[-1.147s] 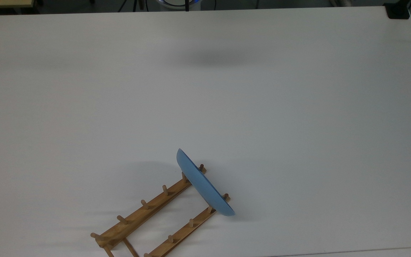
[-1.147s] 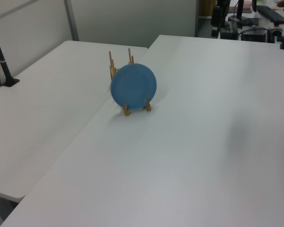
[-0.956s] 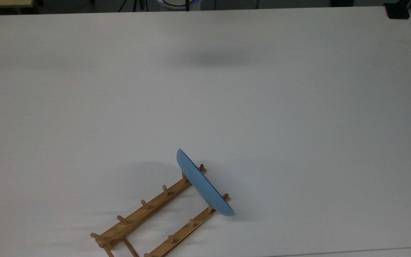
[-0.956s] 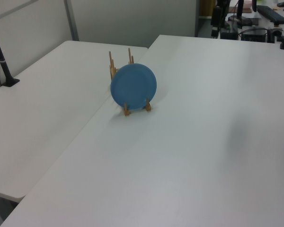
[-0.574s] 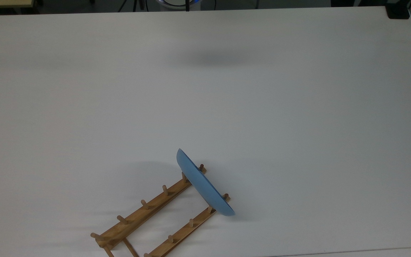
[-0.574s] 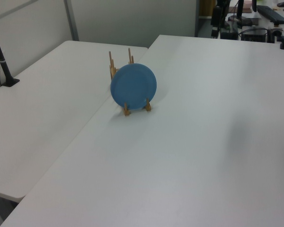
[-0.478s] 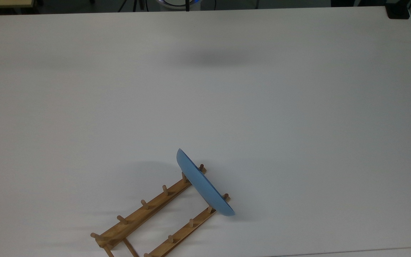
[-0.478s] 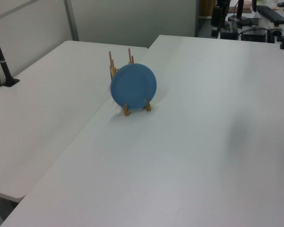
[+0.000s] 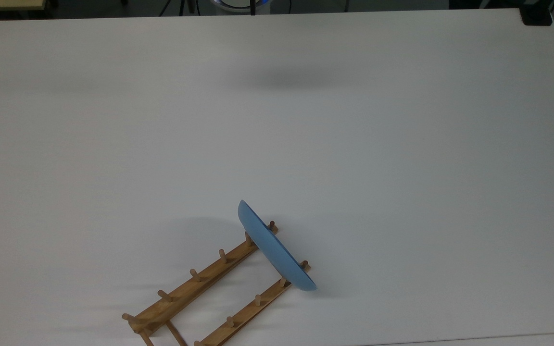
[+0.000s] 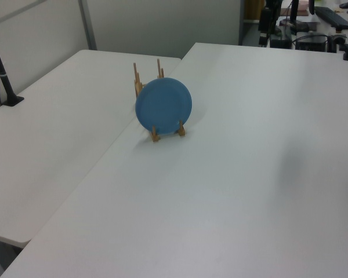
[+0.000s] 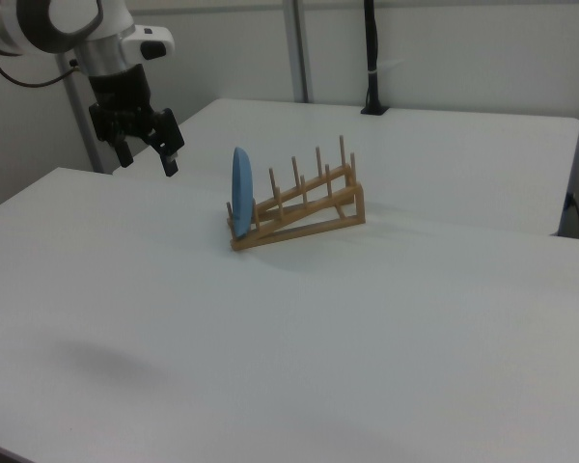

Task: Pick plate from plate rack

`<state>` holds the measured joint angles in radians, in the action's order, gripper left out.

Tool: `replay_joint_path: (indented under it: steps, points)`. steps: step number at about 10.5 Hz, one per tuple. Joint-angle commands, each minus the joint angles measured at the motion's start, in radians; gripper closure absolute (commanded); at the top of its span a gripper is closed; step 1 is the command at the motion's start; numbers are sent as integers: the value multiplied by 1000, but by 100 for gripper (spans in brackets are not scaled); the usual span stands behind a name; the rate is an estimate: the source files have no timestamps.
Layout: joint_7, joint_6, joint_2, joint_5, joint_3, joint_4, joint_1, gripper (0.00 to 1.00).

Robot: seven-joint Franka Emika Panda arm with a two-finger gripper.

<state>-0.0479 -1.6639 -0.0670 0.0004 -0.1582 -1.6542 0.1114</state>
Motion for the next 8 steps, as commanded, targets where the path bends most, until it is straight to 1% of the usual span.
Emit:
replay_joint_path:
  steps: [1, 4, 5, 8]
  points:
    - [58, 6, -16, 30, 5, -21, -6, 0]
    - [311, 18, -1, 30, 5, -13, 8, 0]
    - [335, 7, 18, 30, 5, -10, 10, 0]
    - [356, -118, 51, 24, 9, 7, 24, 0]
